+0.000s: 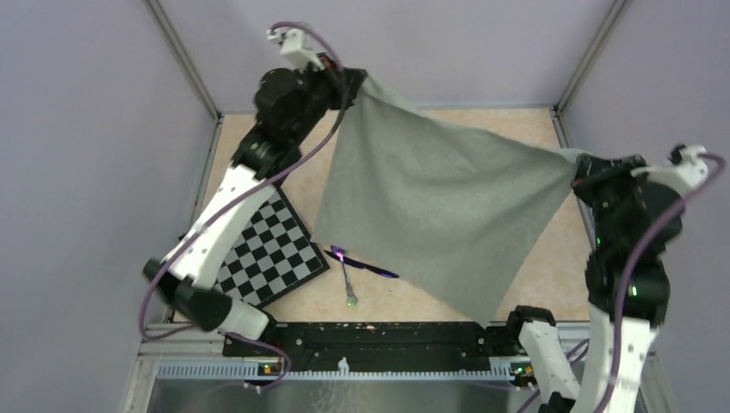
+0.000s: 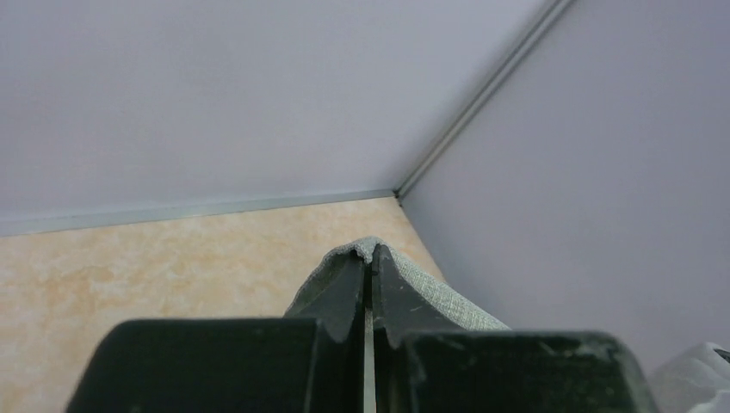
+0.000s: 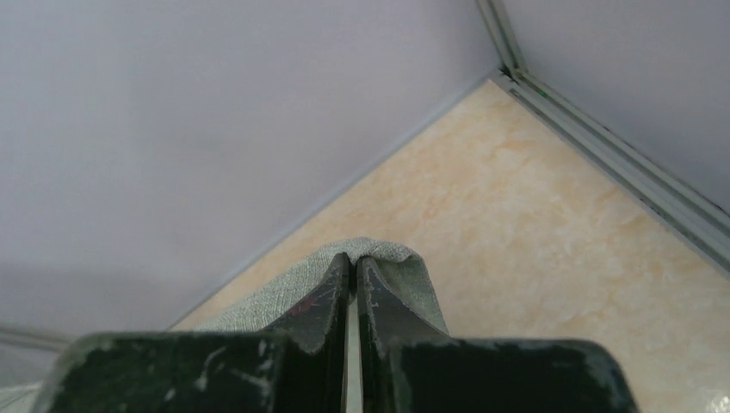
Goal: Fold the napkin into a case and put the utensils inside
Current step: Fold and flatten the napkin at the center of the board.
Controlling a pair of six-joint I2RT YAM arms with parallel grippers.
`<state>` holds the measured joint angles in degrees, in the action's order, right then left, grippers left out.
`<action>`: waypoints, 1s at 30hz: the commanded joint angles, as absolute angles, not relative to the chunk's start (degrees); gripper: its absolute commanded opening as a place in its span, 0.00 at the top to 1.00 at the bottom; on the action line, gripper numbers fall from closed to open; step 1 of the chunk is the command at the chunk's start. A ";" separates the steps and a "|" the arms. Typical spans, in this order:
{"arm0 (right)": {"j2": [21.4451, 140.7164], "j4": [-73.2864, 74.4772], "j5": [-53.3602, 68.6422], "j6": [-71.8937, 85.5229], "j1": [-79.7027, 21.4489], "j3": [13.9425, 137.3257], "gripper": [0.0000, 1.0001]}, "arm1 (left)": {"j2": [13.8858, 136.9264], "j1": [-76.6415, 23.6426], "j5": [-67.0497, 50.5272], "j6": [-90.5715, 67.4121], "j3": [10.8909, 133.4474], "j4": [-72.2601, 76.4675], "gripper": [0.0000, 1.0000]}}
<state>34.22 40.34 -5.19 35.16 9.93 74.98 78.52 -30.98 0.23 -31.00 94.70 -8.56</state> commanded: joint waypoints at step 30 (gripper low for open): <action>84.89 13.21 7.66 30.95 18.63 62.81 1.00 | 136.43 -20.28 -21.82 -32.26 116.01 10.01 1.00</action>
